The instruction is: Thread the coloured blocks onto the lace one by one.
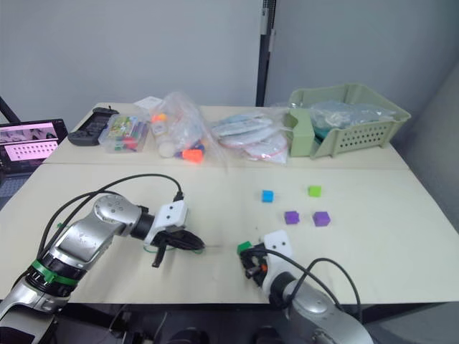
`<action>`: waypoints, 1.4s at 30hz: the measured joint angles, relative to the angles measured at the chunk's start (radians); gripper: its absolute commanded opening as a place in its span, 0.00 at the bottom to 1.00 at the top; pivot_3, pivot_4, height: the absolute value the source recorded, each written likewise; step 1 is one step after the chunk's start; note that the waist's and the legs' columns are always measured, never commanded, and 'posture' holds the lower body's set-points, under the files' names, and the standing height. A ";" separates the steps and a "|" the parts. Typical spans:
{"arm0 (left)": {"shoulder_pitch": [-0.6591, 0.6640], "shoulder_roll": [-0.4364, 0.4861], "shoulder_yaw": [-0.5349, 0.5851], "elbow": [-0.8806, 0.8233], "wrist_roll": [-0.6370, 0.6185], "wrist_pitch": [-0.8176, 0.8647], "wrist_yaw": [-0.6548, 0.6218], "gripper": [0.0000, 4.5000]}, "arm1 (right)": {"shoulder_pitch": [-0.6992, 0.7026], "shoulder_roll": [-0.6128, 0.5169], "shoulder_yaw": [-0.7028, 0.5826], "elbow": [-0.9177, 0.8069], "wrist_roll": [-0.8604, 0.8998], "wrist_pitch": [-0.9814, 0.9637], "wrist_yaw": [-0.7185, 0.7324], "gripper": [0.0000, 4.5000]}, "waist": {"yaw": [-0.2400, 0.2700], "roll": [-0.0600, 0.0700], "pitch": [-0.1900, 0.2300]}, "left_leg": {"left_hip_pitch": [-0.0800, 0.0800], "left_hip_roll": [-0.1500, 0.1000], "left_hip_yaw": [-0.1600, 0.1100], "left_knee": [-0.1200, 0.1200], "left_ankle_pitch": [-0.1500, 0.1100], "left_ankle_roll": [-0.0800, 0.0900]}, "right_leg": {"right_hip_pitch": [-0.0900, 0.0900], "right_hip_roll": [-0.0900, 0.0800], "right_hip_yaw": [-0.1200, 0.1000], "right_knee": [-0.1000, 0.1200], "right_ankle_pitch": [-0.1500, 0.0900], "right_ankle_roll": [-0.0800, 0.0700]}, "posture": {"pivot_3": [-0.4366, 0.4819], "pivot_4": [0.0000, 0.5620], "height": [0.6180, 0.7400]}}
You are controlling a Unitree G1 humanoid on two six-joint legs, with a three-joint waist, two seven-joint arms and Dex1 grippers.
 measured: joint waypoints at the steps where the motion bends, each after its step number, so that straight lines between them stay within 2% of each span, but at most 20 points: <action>1: 0.000 0.000 0.000 -0.004 -0.001 0.002 0.000 0.00 | 0.006 -0.011 0.005 0.007 -0.009 -0.006 0.012 0.55 | 0.000 0.000 0.000 | 0.000 0.000 0.000 0.000 0.000 0.000 | 0.000 0.000 0.000 0.000 0.000 0.000 | 0.48 0.27 1.00; 7: 0.001 0.007 0.001 -0.020 -0.002 0.018 0.002 0.00 | -0.004 -0.080 -0.048 -0.025 0.016 -0.014 0.110 0.99 | 0.004 0.000 0.000 | -0.001 0.000 0.000 0.000 0.000 0.000 | -0.001 -0.001 0.000 0.000 0.000 0.000 | 0.48 0.27 1.00; 9: 0.003 0.011 0.001 -0.022 -0.003 0.018 0.003 0.00 | -0.057 -0.201 -0.112 -0.058 0.078 0.003 0.218 0.99 | 0.005 0.000 0.000 | -0.001 0.000 0.000 0.000 0.000 0.000 | 0.000 -0.002 0.000 0.000 0.000 0.000 | 0.48 0.27 1.00; 11: 0.008 0.016 0.005 -0.023 -0.003 0.019 0.005 0.00 | -0.101 -0.276 -0.164 -0.066 0.114 0.002 0.304 0.99 | 0.005 -0.001 0.001 | -0.001 0.000 0.000 0.000 0.000 0.000 | 0.000 -0.001 0.000 0.000 0.000 0.000 | 0.48 0.27 1.00; 13: 0.011 0.020 0.009 -0.026 -0.006 0.019 0.005 0.00 | -0.160 -0.388 -0.180 -0.047 0.167 -0.015 0.466 0.99 | 0.005 -0.001 0.001 | -0.001 0.000 0.000 0.000 0.000 0.000 | 0.000 0.000 -0.001 0.000 0.000 0.000 | 0.48 0.27 1.00; 16: 0.025 0.037 0.020 -0.045 -0.017 0.020 0.006 0.00 | -0.256 -0.526 -0.126 0.036 0.165 -0.093 0.725 0.99 | 0.004 -0.001 0.001 | -0.001 0.000 0.001 0.000 0.000 0.000 | 0.000 0.001 -0.001 -0.001 0.000 0.000 | 0.48 0.27 1.00; 18: 0.038 0.051 0.034 -0.062 -0.025 0.027 0.009 0.00 | -0.385 -0.585 -0.023 0.157 0.092 -0.196 0.903 0.99 | -0.004 -0.002 0.002 | 0.000 0.000 0.003 0.000 0.000 0.000 | 0.000 0.001 -0.001 -0.001 0.000 0.000 | 0.48 0.27 1.00; 21: 0.056 0.057 0.039 -0.091 -0.038 0.049 0.016 0.00 | -0.603 -0.578 0.142 0.393 -0.096 -0.435 1.119 0.99 | -0.009 -0.002 0.002 | 0.000 0.001 0.006 0.000 0.000 0.000 | 0.000 0.003 -0.001 -0.001 -0.001 0.001 | 0.48 0.27 1.00; 24: 0.068 0.063 0.044 -0.111 -0.046 0.066 0.023 0.00 | -0.703 -0.520 0.228 0.577 -0.209 -0.604 1.235 0.99 | -0.005 -0.003 0.002 | -0.002 0.002 0.005 0.000 0.000 0.000 | -0.001 0.004 -0.001 -0.001 0.000 -0.002 | 0.48 0.27 1.00; 28: 0.094 0.079 0.053 -0.153 -0.060 0.089 0.038 0.00 | -0.778 -0.437 0.305 0.779 -0.299 -0.769 1.352 0.99 | 0.003 -0.003 0.003 | -0.004 0.001 0.001 0.000 -0.001 0.000 | -0.005 0.002 -0.001 0.002 0.001 -0.003 | 0.48 0.27 1.00; 32: 0.102 0.086 0.056 -0.184 -0.075 0.107 0.051 0.00 | -0.810 -0.398 0.314 0.894 -0.346 -0.872 1.414 0.99 | 0.008 -0.003 0.003 | -0.003 0.000 -0.001 0.000 -0.001 0.000 | -0.004 0.000 -0.001 0.004 0.001 -0.003 | 0.48 0.27 1.00; 35: 0.102 0.089 0.058 -0.197 -0.077 0.116 0.061 0.00 | -0.828 -0.366 0.313 0.966 -0.359 -0.918 1.443 0.82 | 0.007 -0.003 0.003 | -0.002 0.000 -0.001 0.000 -0.001 0.000 | -0.004 0.000 -0.001 0.004 0.001 -0.003 | 0.48 0.27 1.00; 42: 0.108 0.100 0.064 -0.233 -0.082 0.140 0.076 0.00 | -0.832 -0.341 0.292 1.006 -0.360 -0.943 1.460 0.27 | 0.006 -0.003 0.003 | -0.001 0.000 -0.001 0.000 -0.001 0.000 | -0.004 -0.001 -0.001 0.005 0.001 -0.003 | 0.48 0.27 1.00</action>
